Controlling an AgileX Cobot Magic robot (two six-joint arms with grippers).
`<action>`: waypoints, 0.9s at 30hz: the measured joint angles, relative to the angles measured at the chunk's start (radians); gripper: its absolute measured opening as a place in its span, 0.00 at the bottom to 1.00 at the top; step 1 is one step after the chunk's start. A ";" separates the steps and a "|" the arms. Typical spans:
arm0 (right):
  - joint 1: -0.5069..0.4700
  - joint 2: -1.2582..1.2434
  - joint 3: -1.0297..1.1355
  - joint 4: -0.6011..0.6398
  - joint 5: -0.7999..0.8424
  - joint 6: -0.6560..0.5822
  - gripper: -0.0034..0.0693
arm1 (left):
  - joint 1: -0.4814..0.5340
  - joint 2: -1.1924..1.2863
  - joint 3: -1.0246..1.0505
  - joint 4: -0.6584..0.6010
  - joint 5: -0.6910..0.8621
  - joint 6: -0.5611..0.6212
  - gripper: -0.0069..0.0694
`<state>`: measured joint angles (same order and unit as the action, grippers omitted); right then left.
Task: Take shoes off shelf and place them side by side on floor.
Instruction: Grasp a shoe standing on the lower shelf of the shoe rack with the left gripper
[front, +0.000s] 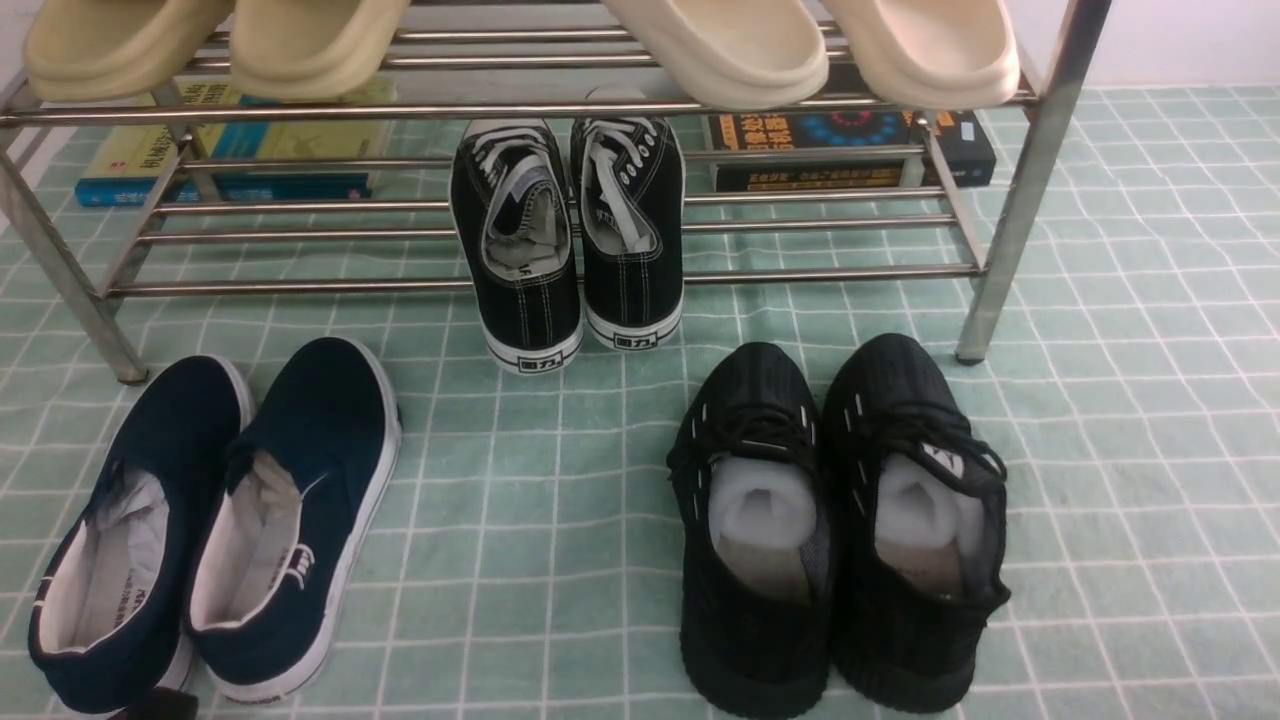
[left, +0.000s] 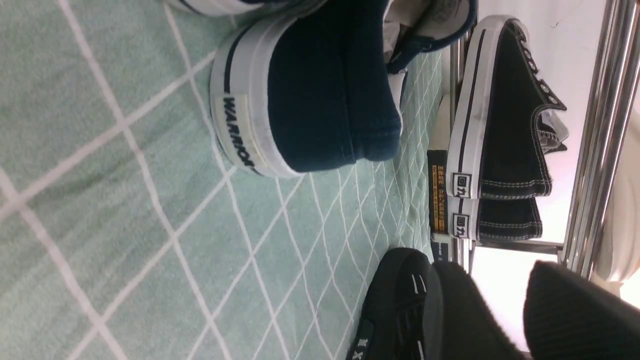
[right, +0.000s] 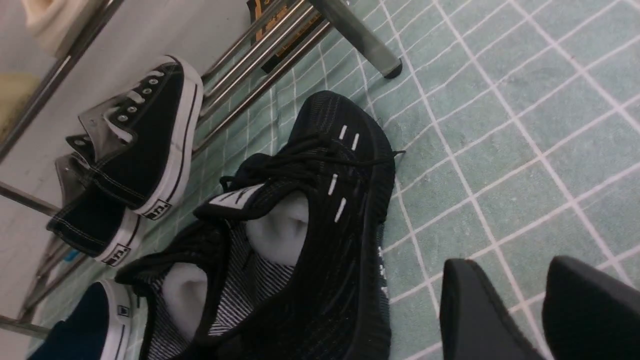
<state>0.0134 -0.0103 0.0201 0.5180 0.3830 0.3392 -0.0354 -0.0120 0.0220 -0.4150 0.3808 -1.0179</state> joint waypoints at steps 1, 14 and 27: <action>0.000 0.000 0.001 0.008 -0.001 0.001 0.37 | 0.000 0.000 0.001 0.005 -0.004 0.000 0.41; 0.000 0.141 -0.365 -0.033 0.056 -0.261 0.26 | -0.025 0.162 -0.314 0.043 0.072 0.304 0.10; 0.000 0.711 -0.772 -0.129 0.686 -0.378 0.03 | -0.025 0.977 -0.874 0.213 0.502 0.625 0.20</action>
<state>0.0134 0.7004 -0.7523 0.3886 1.0691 -0.0385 -0.0602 0.9649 -0.8521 -0.2024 0.8830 -0.3926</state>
